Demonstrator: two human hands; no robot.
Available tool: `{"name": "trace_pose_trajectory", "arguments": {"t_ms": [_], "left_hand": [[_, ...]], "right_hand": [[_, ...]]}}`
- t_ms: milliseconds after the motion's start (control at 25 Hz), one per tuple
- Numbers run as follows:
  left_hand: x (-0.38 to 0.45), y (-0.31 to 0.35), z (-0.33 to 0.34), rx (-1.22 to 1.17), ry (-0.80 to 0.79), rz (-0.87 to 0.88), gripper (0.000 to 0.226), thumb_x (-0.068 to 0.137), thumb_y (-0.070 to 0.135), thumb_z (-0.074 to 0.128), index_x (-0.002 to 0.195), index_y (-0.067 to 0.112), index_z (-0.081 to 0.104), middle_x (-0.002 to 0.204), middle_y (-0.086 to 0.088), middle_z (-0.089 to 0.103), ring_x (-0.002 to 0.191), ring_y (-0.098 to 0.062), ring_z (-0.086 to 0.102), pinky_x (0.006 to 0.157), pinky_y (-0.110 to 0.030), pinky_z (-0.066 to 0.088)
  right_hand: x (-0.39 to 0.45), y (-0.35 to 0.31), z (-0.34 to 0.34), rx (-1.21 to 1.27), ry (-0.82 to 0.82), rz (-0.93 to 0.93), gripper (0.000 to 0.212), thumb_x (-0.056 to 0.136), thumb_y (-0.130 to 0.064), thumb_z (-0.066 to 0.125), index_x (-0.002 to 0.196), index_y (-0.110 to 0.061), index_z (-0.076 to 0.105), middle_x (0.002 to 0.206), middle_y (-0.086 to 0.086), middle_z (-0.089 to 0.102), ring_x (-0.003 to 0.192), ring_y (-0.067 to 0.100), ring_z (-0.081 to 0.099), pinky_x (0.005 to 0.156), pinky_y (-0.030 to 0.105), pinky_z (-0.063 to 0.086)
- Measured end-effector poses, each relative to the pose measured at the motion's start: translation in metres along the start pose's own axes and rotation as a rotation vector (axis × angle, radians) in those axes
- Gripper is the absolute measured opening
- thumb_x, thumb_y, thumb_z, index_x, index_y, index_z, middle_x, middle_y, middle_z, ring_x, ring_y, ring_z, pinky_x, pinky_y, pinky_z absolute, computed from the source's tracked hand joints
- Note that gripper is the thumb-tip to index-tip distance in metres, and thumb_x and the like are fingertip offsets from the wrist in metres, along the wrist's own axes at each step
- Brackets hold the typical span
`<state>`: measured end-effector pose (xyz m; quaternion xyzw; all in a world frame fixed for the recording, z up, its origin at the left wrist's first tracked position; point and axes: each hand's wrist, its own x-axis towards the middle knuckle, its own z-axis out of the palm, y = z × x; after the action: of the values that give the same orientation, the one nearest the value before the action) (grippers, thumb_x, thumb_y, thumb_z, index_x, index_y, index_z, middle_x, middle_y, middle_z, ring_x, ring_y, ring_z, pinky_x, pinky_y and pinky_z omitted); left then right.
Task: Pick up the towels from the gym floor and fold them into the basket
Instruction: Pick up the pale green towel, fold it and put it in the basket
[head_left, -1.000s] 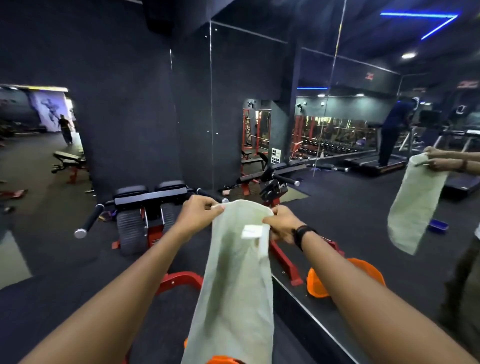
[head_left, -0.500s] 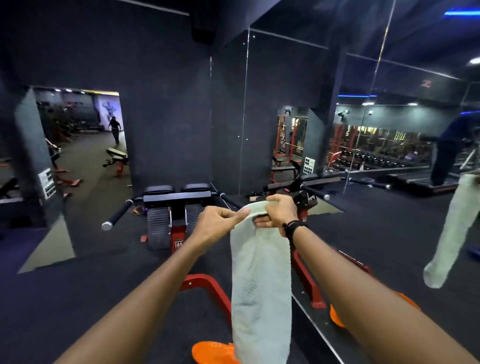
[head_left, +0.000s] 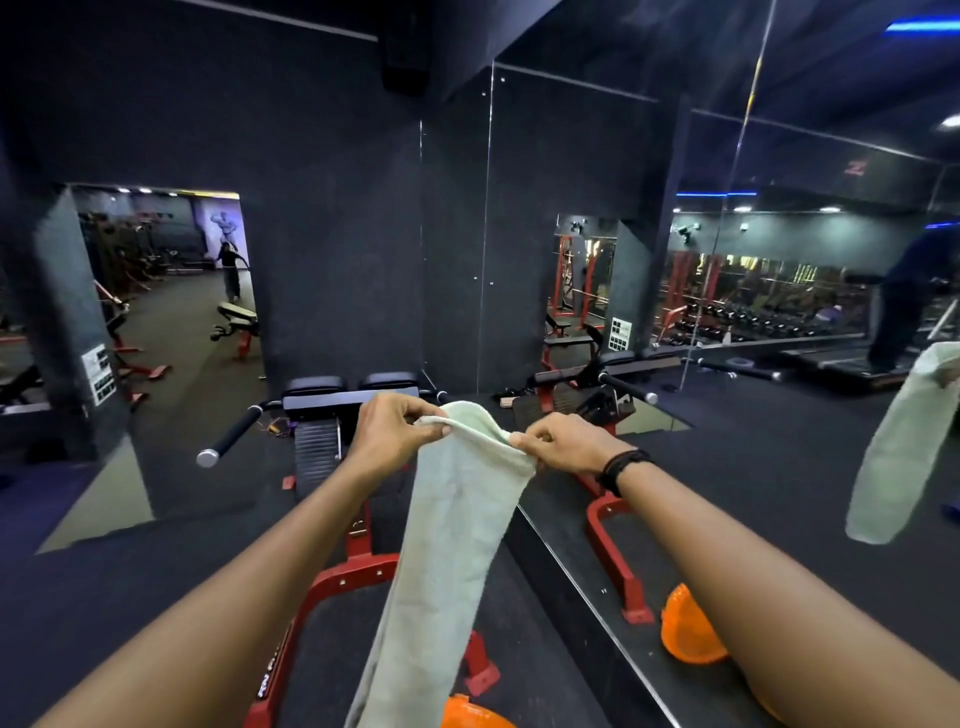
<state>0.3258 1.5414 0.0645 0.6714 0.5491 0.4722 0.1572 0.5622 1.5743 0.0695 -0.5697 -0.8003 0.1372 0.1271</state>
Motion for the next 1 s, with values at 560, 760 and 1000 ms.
{"name": "trace_pose_trajectory", "arguments": {"t_ms": [560,760,1000], "left_hand": [[0.003,-0.032,-0.031,-0.536,0.068,-0.234,0.020,0.070,-0.006,0.077,0.073,0.009,0.066,0.068,0.003,0.071,0.065,-0.006,0.066,0.059,-0.016,0.050],[0.001,-0.039,-0.029,-0.471,-0.138,-0.262,0.028,0.074,-0.017,0.068,0.076,0.007,0.056,0.072,-0.003,0.073,0.068,-0.011,0.068,0.056,-0.017,0.052],[0.038,-0.011,-0.034,-0.639,-0.108,-0.142,0.037,0.074,-0.002,0.077,0.101,0.014,0.057,0.084,-0.002,0.074,0.080,-0.018,0.069,0.068,-0.025,0.057]], "right_hand": [[0.007,0.004,0.008,0.711,0.377,-0.206,0.034,0.067,-0.010,0.086,0.084,-0.017,0.057,0.071,0.002,0.060,0.064,0.013,0.054,0.059,0.033,0.048],[-0.002,0.011,0.010,0.658,0.142,-0.095,0.031,0.068,-0.006,0.084,0.091,0.001,0.064,0.086,0.021,0.067,0.076,0.023,0.061,0.075,0.043,0.053],[-0.005,0.013,-0.046,0.896,0.059,-0.107,0.043,0.059,-0.024,0.086,0.093,-0.009,0.065,0.094,0.005,0.070,0.078,0.005,0.068,0.068,0.020,0.055]]}}
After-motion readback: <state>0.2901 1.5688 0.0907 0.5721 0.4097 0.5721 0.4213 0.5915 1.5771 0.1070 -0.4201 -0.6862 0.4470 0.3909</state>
